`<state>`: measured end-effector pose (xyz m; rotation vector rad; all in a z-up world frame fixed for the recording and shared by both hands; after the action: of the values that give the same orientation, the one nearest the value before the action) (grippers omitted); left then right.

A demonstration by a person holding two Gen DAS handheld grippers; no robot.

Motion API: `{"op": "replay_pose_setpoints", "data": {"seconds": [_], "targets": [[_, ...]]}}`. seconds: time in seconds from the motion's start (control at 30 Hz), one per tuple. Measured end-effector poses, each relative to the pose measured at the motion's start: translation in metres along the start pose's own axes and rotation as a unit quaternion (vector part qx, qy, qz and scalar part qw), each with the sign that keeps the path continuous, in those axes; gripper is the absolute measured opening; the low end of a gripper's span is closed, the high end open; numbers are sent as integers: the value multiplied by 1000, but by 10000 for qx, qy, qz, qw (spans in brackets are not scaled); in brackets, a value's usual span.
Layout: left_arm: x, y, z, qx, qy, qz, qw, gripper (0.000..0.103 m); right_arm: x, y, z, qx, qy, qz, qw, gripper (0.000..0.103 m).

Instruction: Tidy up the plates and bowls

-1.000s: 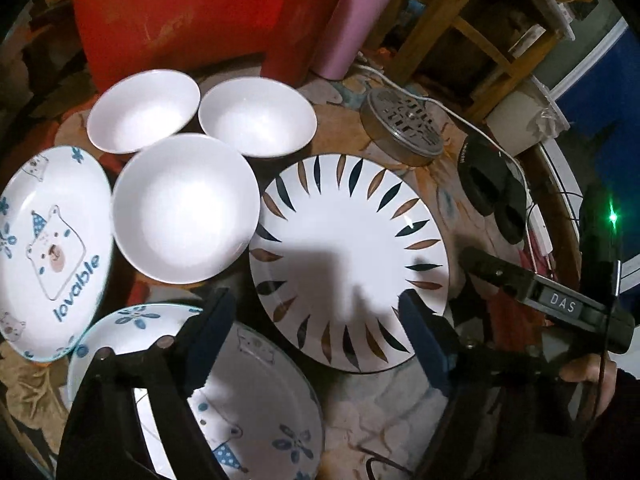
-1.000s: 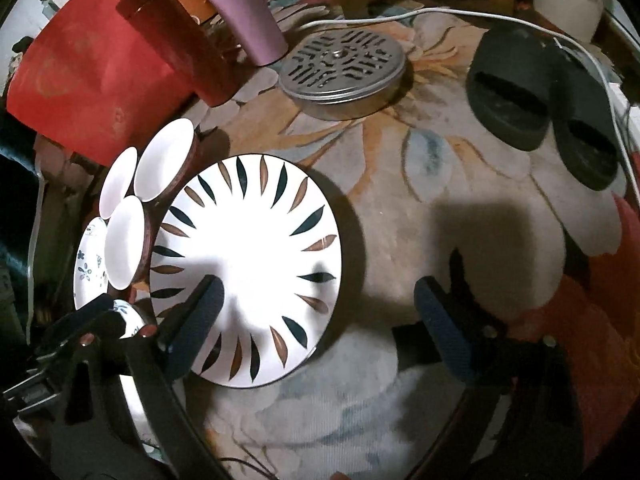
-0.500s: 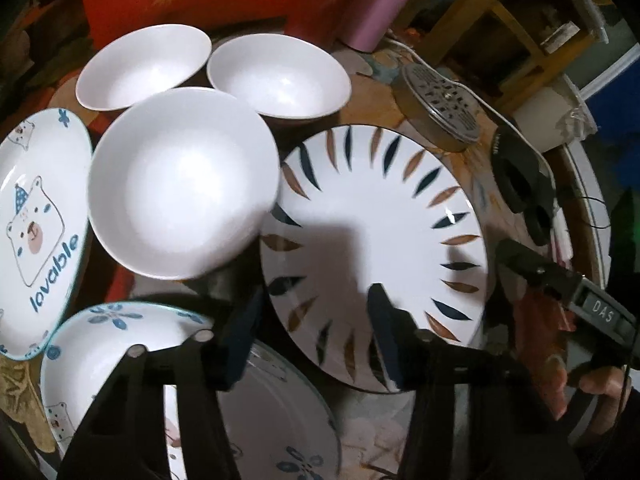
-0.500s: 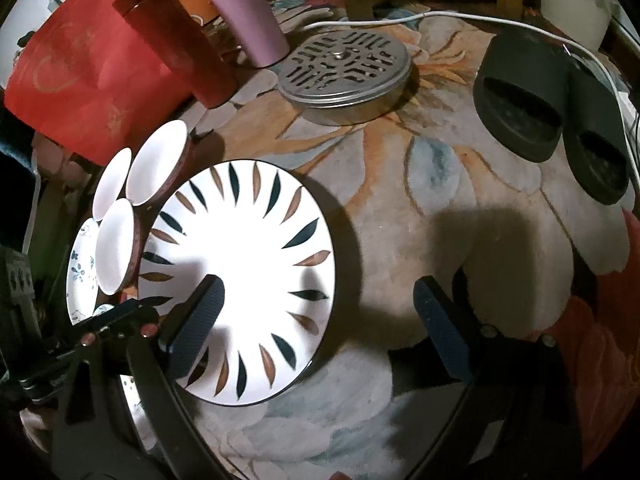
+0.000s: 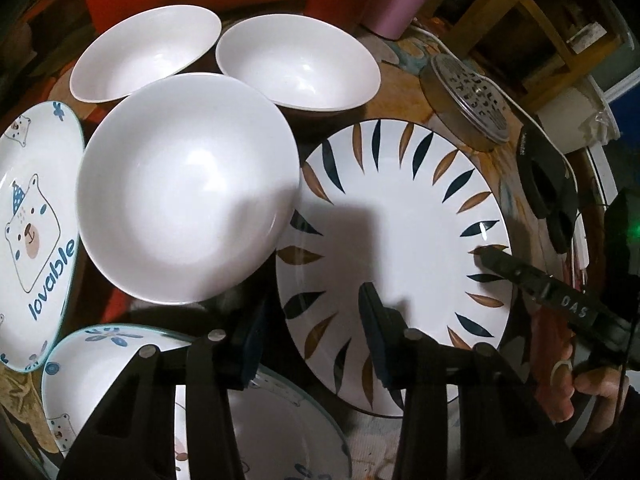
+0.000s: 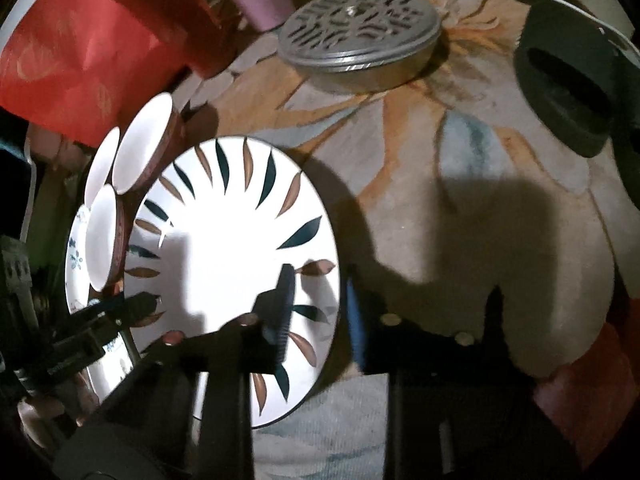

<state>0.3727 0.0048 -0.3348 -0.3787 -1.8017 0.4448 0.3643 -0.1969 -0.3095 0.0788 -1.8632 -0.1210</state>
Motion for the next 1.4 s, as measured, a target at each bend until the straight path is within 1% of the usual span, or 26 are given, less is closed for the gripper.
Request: {"op": "replay_pose_setpoints", "data": {"seconds": [0.13, 0.27, 0.37, 0.4, 0.43, 0.5, 0.67, 0.73, 0.9, 1.03, 1.17, 1.27, 1.4], "targets": [[-3, -4, 1, -159, 59, -82, 9998, 49, -5, 4, 3, 79, 103, 57, 9999, 23], [-3, -3, -1, -30, 52, -59, 10000, 50, -6, 6, 2, 71, 89, 61, 9999, 23], [-2, -1, -3, 23, -42, -229, 9997, 49, -6, 5, 2, 123, 70, 35, 9999, 23], [-2, -1, -4, 3, -70, -236, 9997, 39, -6, 5, 2, 143, 59, 28, 9999, 23], [-5, -2, -4, -9, 6, -285, 9996, 29, -6, 4, 2, 163, 47, 16, 9999, 23], [-6, 0, -4, -25, 32, -508, 9987, 20, -6, 3, 3, 182, 44, -11, 9998, 23], [-2, 4, -2, -9, 36, -433, 9991, 16, -5, 1, 4, 307, 67, -92, 9995, 20], [1, 2, 1, -108, 24, -442, 9990, 16, -3, -1, 4, 330, 104, -195, 9992, 18], [13, -8, 3, -317, -48, -438, 9985, 16, 8, -2, 4, 585, 129, -256, 9979, 17], [22, -27, 5, -541, -34, -367, 9979, 16, 22, -9, 4, 669, 197, -278, 9972, 17], [32, -54, 9, -765, -40, -267, 9967, 16, 47, -23, 7, 859, 405, -308, 9950, 17], [39, -83, 14, -945, -46, -141, 9954, 16, 73, -41, 11, 983, 528, -252, 9934, 17], [38, -134, 20, -1221, -29, 85, 9925, 16, 109, -75, 23, 906, 501, -95, 9946, 17]]}}
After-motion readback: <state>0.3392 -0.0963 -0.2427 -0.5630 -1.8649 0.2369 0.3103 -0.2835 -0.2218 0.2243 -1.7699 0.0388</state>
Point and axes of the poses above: each gripper's, at about its wrist camera, not at the fingertips, and x roughly against the way its jaws point, y to its left, z to its underside, the point moved 4 cm from there along -x, roughly the way its jaws point, and after that the axes turned 12 degrees about z, right-handed, at the moved point
